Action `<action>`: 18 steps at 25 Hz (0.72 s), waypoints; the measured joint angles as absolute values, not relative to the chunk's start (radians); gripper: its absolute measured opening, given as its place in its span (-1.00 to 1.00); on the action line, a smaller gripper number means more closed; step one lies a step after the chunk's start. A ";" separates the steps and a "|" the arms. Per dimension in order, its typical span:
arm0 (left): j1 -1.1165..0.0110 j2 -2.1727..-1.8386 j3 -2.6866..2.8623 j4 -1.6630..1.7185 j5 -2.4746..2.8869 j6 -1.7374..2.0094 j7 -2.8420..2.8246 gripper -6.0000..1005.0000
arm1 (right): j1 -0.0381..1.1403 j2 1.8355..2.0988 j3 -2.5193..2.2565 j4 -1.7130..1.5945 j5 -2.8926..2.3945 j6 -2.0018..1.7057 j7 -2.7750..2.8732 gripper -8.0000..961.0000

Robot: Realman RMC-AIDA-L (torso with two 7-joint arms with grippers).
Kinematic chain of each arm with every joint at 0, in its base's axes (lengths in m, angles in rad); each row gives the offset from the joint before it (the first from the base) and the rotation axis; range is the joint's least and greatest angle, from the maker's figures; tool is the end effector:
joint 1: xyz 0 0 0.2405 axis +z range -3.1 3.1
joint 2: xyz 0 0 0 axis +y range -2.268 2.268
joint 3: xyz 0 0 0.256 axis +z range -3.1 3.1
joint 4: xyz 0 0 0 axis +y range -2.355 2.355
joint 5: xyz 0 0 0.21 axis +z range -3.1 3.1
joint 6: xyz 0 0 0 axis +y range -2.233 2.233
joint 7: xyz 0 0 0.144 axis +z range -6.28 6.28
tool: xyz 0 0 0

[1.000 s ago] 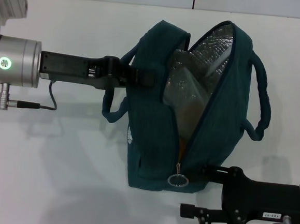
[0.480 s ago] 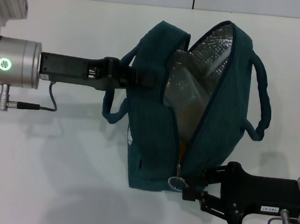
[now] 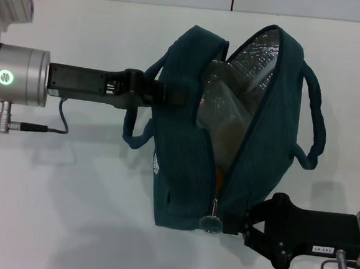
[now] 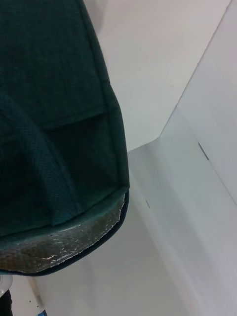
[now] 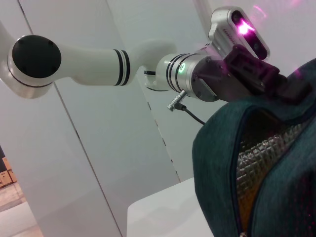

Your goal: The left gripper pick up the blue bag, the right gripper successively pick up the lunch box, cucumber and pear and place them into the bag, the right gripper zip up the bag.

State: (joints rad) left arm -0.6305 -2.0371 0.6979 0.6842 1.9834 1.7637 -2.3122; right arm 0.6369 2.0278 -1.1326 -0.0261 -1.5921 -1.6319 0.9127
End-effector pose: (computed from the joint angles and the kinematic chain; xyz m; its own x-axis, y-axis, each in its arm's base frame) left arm -0.2166 0.3377 0.0203 0.2885 0.9003 0.3260 0.8161 -0.4093 0.4081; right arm 0.2466 0.2607 -0.0772 0.7443 -0.3121 -0.5904 -0.2781 -0.9486 0.1509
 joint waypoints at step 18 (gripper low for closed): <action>-0.622 -2.037 0.696 0.684 1.980 1.766 -2.304 -0.82 | 0.535 2.020 -1.129 -0.125 -1.523 -1.704 0.924 -0.98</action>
State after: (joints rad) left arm -0.6217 -2.0370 0.6965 0.6841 1.9803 1.7659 -2.3040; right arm 0.5352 2.0203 -1.1289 -0.1250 -1.5227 -1.7037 0.9240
